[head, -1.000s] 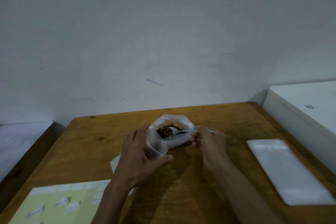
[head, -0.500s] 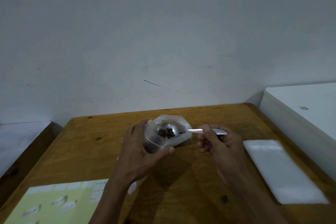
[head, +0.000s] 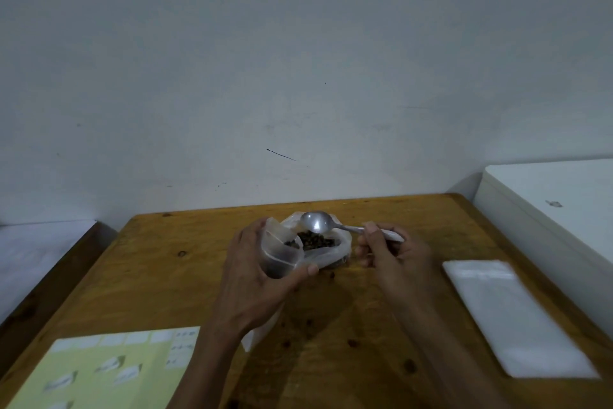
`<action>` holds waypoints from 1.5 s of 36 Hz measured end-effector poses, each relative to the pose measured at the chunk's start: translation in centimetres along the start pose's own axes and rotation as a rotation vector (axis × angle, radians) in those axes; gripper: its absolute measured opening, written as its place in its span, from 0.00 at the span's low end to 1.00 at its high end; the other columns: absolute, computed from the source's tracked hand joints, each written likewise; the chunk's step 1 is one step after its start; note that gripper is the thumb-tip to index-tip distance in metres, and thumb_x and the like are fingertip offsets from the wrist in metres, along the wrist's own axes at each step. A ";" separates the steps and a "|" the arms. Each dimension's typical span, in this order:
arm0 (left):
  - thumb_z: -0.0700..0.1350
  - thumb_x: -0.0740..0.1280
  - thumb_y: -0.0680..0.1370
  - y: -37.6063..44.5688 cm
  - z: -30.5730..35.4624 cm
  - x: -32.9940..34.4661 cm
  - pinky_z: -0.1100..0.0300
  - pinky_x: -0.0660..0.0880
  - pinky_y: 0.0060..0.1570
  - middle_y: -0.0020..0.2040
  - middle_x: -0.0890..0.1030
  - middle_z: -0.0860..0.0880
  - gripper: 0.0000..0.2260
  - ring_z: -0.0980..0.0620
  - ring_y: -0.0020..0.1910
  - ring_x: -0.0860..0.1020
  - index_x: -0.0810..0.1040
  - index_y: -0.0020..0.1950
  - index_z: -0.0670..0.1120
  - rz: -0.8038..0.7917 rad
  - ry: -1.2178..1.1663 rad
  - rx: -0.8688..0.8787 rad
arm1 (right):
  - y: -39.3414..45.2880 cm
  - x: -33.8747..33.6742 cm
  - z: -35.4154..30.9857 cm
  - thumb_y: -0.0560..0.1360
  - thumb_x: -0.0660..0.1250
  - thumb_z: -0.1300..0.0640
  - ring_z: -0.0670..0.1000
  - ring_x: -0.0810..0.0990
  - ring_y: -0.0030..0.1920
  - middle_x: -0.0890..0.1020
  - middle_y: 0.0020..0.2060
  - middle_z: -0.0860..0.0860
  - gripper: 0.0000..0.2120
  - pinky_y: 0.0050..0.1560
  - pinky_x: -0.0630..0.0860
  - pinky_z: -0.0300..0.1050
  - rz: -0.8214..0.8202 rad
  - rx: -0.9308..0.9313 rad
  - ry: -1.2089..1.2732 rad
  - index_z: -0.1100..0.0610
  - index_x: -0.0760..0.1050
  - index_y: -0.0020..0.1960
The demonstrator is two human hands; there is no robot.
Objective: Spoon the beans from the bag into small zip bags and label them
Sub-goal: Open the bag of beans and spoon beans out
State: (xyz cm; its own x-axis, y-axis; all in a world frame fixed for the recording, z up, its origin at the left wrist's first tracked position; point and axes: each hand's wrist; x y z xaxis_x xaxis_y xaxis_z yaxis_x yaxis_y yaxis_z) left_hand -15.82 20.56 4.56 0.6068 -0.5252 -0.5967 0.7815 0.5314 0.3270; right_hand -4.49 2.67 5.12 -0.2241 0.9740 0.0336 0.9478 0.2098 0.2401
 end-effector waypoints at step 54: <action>0.48 0.72 0.70 -3.3 3.6 -7.7 0.45 0.82 0.48 0.50 0.85 0.38 0.19 0.38 0.50 0.84 0.81 0.55 0.38 -0.019 -0.824 -0.130 | -2.9 5.7 -7.7 0.67 0.77 0.55 0.54 0.85 0.40 0.86 0.39 0.54 0.11 0.40 0.81 0.46 -0.621 0.016 0.101 0.60 0.84 0.46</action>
State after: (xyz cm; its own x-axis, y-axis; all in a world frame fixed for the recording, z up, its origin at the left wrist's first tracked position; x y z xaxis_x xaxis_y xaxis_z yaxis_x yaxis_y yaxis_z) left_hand -22.52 20.42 10.69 0.5449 -0.8262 0.1427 0.8004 0.5633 0.2051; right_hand -10.22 6.92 12.06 -0.7536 0.6571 -0.0163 0.6368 0.7360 0.2300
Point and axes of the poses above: each hand's wrist, its own y-axis towards the middle knuckle, its own x-axis out of the palm, z = x × y
